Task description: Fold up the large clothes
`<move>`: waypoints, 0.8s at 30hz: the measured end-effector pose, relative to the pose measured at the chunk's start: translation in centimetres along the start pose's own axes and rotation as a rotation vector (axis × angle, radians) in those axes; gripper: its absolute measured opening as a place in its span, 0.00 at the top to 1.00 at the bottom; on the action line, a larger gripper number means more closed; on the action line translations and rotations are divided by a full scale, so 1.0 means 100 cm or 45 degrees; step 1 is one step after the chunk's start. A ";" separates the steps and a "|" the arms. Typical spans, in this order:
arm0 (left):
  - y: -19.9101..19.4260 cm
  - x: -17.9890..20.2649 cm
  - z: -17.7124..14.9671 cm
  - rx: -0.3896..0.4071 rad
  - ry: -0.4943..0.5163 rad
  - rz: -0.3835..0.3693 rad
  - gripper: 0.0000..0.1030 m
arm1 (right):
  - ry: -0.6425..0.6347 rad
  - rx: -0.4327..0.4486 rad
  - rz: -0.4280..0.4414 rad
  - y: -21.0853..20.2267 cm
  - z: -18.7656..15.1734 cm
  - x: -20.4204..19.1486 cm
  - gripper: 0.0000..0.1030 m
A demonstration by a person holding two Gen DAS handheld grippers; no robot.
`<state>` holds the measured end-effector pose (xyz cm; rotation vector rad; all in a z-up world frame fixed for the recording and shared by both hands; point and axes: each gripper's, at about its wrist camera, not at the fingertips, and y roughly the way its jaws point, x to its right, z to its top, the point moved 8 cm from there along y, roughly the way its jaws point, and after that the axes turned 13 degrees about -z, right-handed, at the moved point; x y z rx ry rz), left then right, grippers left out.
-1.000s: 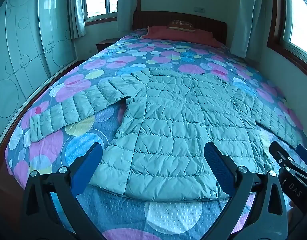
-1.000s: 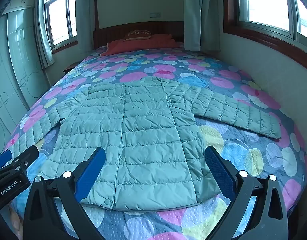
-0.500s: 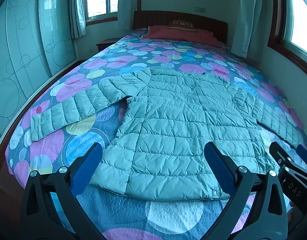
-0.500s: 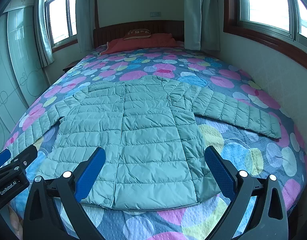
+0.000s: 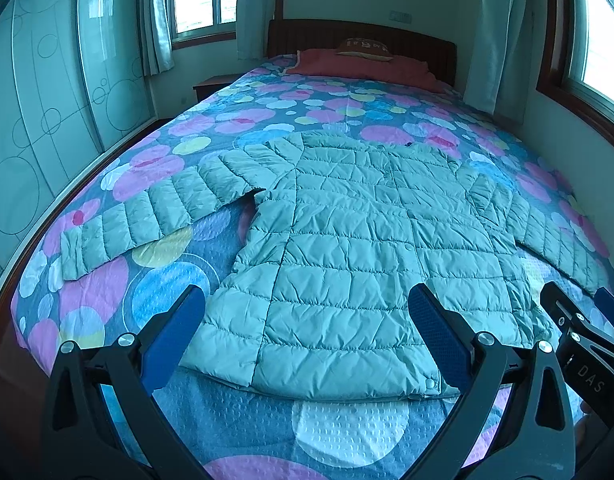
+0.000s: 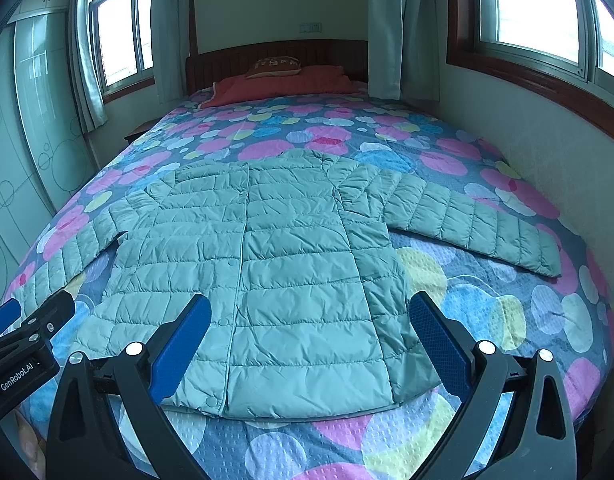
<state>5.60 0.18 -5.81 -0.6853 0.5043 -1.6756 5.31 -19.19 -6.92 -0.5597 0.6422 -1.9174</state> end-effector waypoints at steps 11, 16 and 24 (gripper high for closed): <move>0.002 -0.008 -0.010 -0.011 -0.005 0.001 0.02 | -0.008 -0.004 0.001 0.003 -0.003 0.001 0.04; 0.003 -0.011 -0.013 -0.017 -0.007 0.001 0.02 | -0.012 -0.003 0.000 0.003 -0.002 0.000 0.04; 0.003 -0.010 -0.012 -0.017 -0.006 0.000 0.02 | -0.016 -0.004 0.000 0.003 -0.003 0.000 0.04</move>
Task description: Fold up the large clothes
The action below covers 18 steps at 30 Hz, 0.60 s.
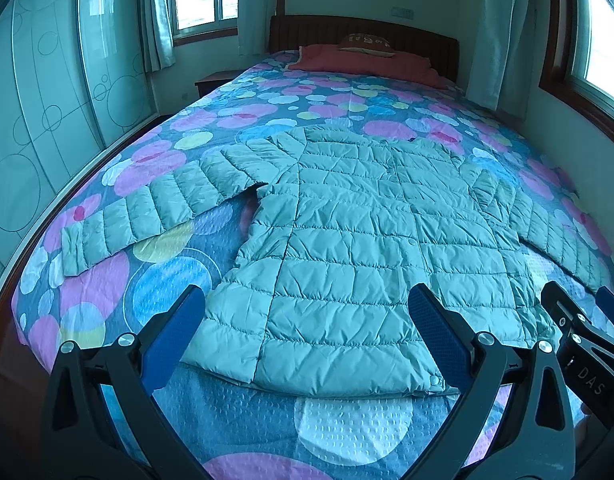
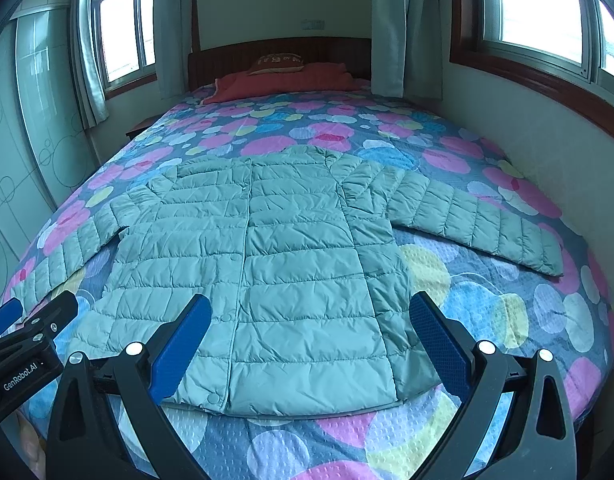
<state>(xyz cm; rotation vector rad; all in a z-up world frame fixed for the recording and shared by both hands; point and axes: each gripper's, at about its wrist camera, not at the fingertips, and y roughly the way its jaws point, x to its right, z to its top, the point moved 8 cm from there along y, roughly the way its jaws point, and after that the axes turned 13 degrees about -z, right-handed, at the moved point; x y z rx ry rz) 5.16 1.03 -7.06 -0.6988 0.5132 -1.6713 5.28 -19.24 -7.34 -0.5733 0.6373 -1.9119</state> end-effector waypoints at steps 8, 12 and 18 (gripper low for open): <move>0.000 0.001 0.000 -0.001 0.000 0.001 0.02 | -0.003 -0.004 -0.001 0.001 0.000 0.000 0.04; 0.000 0.000 -0.001 -0.002 0.000 0.002 0.02 | -0.006 -0.004 -0.002 0.000 -0.001 -0.001 0.04; 0.001 -0.001 -0.002 -0.006 -0.003 0.001 0.02 | -0.005 -0.004 -0.003 0.001 0.000 -0.002 0.04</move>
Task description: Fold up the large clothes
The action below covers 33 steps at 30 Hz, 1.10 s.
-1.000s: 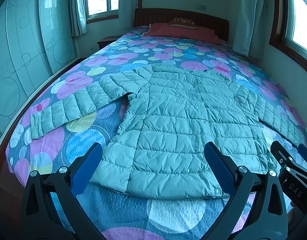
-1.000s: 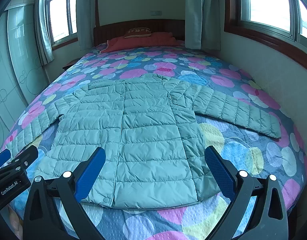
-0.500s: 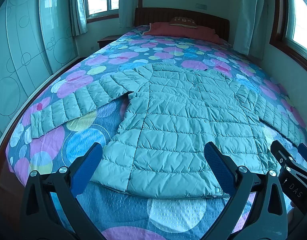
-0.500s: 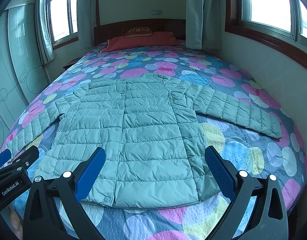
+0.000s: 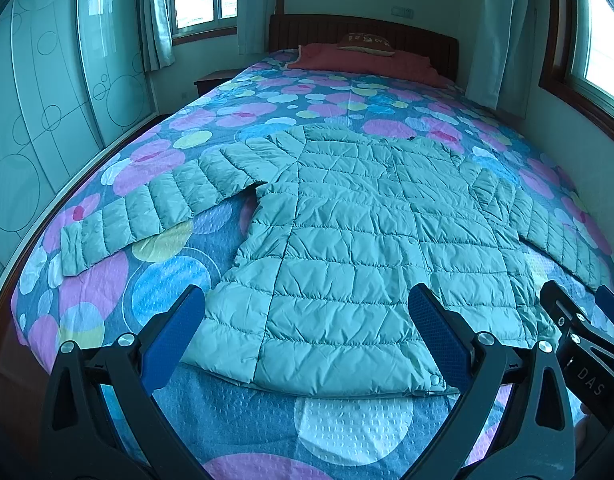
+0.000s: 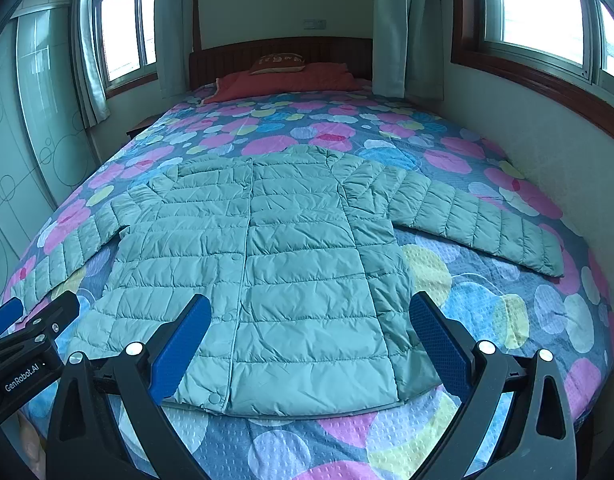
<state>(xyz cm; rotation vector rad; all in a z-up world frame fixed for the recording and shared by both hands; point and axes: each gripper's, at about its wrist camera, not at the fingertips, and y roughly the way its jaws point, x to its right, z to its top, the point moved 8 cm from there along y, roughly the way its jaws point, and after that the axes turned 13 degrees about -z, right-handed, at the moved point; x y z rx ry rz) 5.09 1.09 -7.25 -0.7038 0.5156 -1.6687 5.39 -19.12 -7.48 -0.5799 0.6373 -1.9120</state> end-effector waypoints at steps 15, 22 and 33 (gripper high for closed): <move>0.016 -0.016 0.001 -0.036 -0.055 -0.005 0.02 | 0.017 -0.034 0.016 0.015 -0.002 0.002 0.04; 0.053 -0.064 -0.001 -0.132 -0.251 -0.024 0.61 | 0.148 -0.105 0.003 0.056 -0.005 0.039 0.46; 0.085 -0.176 -0.007 -0.089 -0.607 0.243 0.24 | 0.706 -0.175 0.071 0.143 -0.001 0.159 0.30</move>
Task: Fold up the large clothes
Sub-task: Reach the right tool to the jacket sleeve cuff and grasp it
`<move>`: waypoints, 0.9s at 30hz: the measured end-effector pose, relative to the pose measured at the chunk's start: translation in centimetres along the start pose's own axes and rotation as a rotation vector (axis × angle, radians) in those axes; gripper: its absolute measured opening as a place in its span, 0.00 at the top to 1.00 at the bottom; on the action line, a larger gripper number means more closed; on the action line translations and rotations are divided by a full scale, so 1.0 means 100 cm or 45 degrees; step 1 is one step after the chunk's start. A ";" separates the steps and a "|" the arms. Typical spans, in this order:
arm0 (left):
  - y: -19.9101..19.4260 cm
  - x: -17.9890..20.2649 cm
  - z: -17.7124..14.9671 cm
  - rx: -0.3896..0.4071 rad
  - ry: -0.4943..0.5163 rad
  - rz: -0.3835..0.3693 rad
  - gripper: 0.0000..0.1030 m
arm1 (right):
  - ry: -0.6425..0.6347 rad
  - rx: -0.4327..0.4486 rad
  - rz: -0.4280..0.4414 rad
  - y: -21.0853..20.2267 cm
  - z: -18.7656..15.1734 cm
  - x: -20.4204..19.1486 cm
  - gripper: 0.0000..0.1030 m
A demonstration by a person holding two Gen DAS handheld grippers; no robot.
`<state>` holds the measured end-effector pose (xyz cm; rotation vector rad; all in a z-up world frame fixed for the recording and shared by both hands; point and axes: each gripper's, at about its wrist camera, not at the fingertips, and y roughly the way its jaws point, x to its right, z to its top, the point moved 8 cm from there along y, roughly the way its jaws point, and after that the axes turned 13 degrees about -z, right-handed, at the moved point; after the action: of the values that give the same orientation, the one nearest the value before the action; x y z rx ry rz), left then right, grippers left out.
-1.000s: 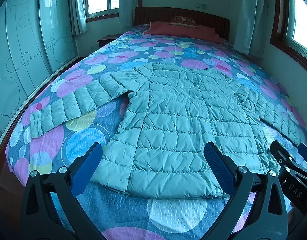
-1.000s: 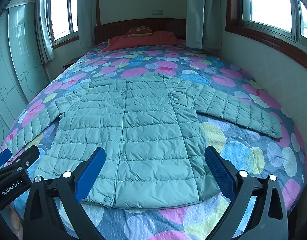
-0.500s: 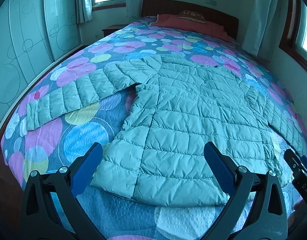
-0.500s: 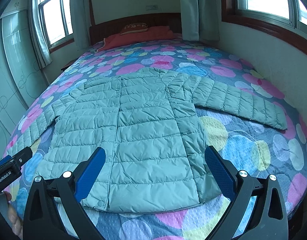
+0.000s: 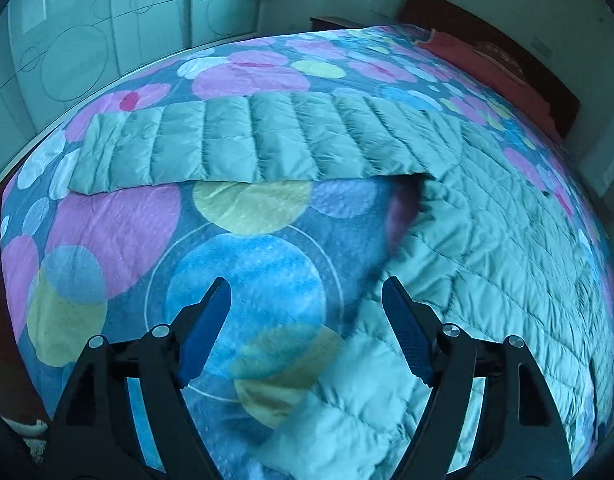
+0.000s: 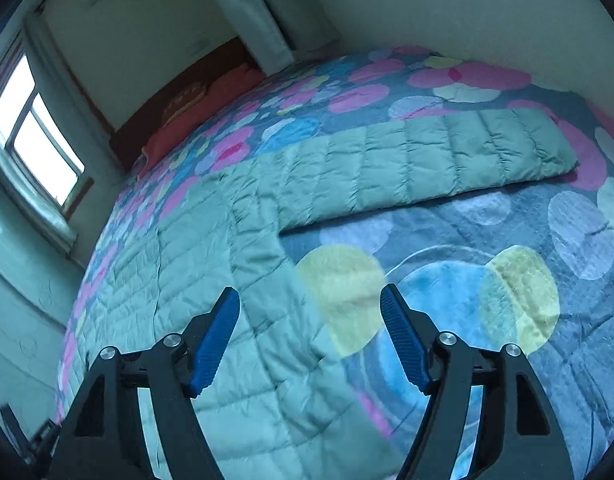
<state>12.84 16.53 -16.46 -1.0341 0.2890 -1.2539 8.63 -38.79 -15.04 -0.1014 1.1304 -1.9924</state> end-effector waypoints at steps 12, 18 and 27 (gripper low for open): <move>0.030 -0.060 0.002 0.036 -0.171 0.216 0.24 | 0.654 0.091 -0.043 0.074 0.078 0.153 0.30; 0.033 -0.062 -0.001 0.068 -0.120 0.339 0.24 | 0.807 0.217 0.018 0.082 0.101 0.173 0.31; 0.035 -0.064 0.000 0.064 -0.097 0.394 0.20 | 0.808 0.265 -0.048 0.092 0.117 0.190 0.68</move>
<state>12.85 21.99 -21.35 -0.9512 0.3430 -0.9368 6.91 -62.14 -20.76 0.6641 1.2900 -2.2299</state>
